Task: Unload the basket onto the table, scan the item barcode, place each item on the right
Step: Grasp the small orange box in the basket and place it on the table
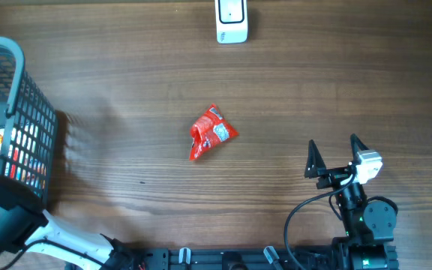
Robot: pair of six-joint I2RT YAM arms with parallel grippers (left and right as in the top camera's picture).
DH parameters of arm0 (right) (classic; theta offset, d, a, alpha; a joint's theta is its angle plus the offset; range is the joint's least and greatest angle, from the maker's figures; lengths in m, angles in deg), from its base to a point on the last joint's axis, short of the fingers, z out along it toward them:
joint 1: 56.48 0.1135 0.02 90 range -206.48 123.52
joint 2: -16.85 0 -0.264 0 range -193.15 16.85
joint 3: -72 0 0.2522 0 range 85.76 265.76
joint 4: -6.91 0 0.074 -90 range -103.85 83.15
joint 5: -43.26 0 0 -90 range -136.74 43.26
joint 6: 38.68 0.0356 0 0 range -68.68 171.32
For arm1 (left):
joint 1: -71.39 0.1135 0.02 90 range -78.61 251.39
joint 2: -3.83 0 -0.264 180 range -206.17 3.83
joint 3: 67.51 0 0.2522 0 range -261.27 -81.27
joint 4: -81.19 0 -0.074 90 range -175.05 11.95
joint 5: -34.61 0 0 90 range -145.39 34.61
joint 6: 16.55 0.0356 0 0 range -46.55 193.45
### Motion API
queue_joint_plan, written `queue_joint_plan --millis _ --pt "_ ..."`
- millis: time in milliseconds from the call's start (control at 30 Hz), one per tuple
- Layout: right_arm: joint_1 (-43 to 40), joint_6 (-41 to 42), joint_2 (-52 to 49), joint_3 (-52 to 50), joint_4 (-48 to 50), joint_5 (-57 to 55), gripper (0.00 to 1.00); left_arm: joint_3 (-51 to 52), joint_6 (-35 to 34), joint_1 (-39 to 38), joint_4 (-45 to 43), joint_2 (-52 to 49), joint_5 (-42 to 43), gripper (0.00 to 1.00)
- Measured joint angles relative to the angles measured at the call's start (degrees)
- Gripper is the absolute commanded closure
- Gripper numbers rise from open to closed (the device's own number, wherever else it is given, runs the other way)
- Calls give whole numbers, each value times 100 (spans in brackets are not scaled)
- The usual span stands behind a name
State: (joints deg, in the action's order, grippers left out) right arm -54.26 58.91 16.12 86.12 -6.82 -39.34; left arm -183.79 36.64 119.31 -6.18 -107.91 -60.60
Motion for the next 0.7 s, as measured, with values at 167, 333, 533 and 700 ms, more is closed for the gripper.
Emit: queue_joint_plan --millis 167,333,533,700 --pt "0 0 0 0 0 0 0 1421 0 0 -632 -103 37 1" --pt "0 0 0 0 0 0 0 2004 4 11 -885 -114 -11 21" --pt "0 0 0 0 0 0 0 2015 9 22 -920 -114 -116 80" --pt "0 0 0 0 0 0 0 2017 15 48 -955 -109 -188 96"
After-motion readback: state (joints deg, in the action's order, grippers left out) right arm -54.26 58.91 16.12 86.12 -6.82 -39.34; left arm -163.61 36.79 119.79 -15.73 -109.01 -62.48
